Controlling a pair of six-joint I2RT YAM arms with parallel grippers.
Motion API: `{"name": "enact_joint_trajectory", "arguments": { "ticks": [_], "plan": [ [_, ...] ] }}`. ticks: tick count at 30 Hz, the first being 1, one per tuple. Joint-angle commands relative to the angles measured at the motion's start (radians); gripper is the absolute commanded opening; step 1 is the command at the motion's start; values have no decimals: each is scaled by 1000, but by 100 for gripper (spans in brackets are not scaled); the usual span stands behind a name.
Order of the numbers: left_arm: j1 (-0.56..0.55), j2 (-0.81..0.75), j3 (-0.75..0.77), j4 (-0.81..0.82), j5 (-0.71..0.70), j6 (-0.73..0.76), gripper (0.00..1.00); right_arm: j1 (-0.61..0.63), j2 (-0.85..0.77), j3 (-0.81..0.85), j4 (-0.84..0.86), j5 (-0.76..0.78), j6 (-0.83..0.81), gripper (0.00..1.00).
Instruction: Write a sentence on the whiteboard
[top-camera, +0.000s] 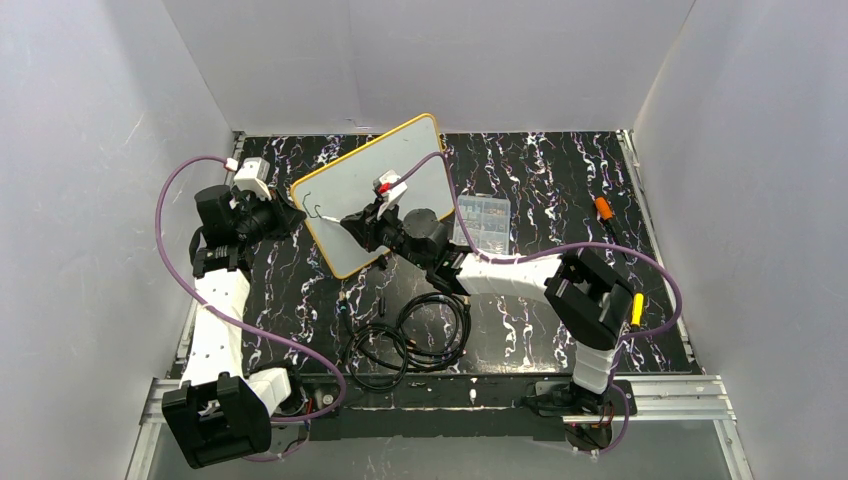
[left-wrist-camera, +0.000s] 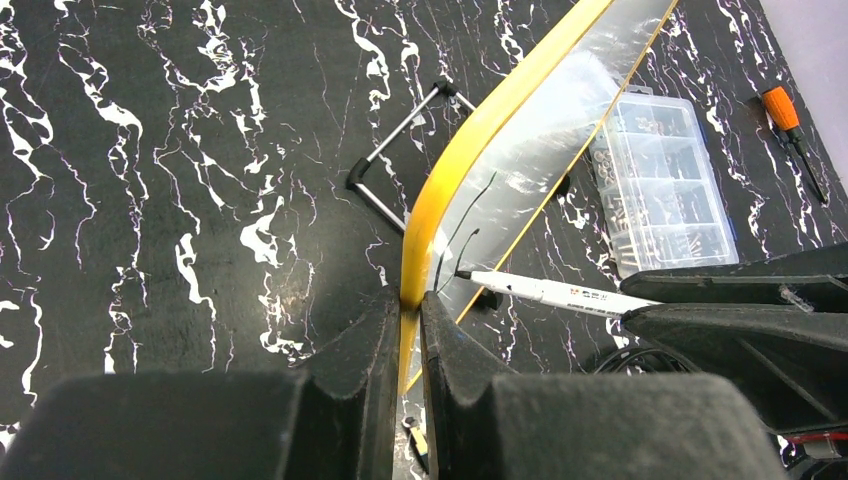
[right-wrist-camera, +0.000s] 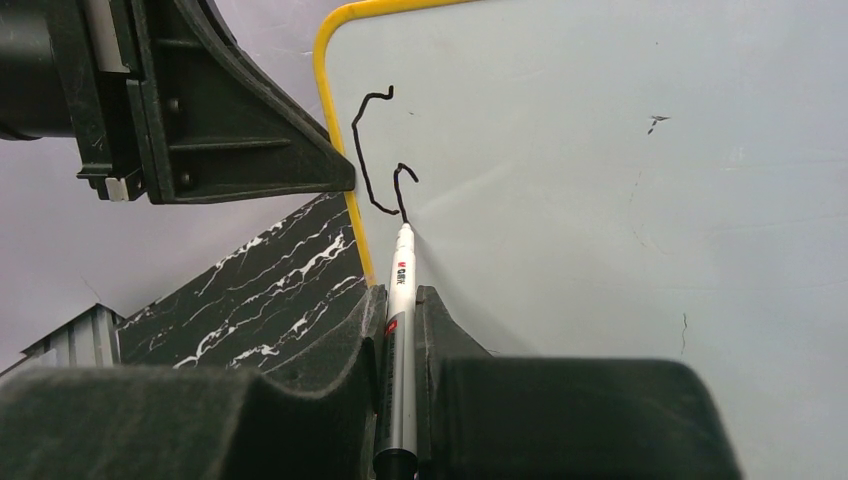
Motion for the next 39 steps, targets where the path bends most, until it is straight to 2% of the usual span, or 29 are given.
{"name": "enact_joint_trajectory", "arguments": {
  "ticks": [1, 39],
  "plan": [
    [-2, -25, -4, -17, 22, 8, 0, -2, -34, -4, 31, 75, -32, 1],
    [-2, -25, -4, -17, 21, 7, 0, 0, -58, 54, 85, 66, -61, 1]
  ]
}}
